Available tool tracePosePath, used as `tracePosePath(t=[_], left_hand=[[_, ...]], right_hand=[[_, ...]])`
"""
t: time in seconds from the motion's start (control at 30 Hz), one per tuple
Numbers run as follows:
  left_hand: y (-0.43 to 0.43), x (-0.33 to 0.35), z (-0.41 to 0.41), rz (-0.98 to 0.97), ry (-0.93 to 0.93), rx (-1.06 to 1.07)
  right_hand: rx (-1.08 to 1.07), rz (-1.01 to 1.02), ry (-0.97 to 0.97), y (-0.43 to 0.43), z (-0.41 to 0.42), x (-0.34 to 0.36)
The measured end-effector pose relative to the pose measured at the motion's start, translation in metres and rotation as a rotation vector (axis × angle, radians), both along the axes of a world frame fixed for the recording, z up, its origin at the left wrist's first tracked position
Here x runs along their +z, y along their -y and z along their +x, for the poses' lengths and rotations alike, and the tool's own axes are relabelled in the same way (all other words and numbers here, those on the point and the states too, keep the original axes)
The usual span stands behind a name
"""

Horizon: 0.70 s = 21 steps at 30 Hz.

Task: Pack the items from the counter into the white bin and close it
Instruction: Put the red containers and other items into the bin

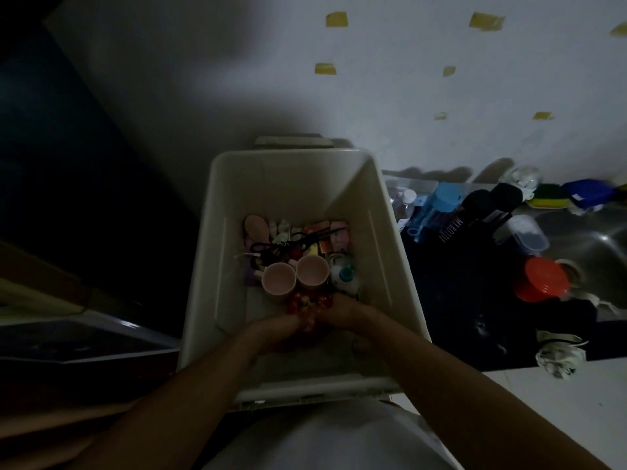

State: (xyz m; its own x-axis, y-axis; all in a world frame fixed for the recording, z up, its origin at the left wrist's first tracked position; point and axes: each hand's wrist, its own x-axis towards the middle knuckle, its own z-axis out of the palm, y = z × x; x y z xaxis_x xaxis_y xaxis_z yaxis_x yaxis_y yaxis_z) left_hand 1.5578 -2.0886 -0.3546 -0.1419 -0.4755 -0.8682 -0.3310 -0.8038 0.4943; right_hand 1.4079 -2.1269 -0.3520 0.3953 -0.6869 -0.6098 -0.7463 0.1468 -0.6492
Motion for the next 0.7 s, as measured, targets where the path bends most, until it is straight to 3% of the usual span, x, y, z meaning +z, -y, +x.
tracePosePath(t=[0.1,0.27,0.53,0.7], left_hand=[[0.0,0.004,0.001,0.024,-0.021,-0.042],[0.003,0.003,-0.002,-0.102,0.098,-0.067],[-0.002,0.032,-0.002,-0.104,0.093,-0.306],[0.007,0.044,-0.006,-0.521,0.181,-0.333]], right_hand=[[0.043,-0.023,0.006,-0.002,-0.001,0.005],[0.131,-0.026,-0.057,0.0,0.001,0.0],[0.194,0.019,-0.099,-0.002,-0.002,0.016],[0.061,-0.022,-0.009,-0.002,-0.003,0.043]])
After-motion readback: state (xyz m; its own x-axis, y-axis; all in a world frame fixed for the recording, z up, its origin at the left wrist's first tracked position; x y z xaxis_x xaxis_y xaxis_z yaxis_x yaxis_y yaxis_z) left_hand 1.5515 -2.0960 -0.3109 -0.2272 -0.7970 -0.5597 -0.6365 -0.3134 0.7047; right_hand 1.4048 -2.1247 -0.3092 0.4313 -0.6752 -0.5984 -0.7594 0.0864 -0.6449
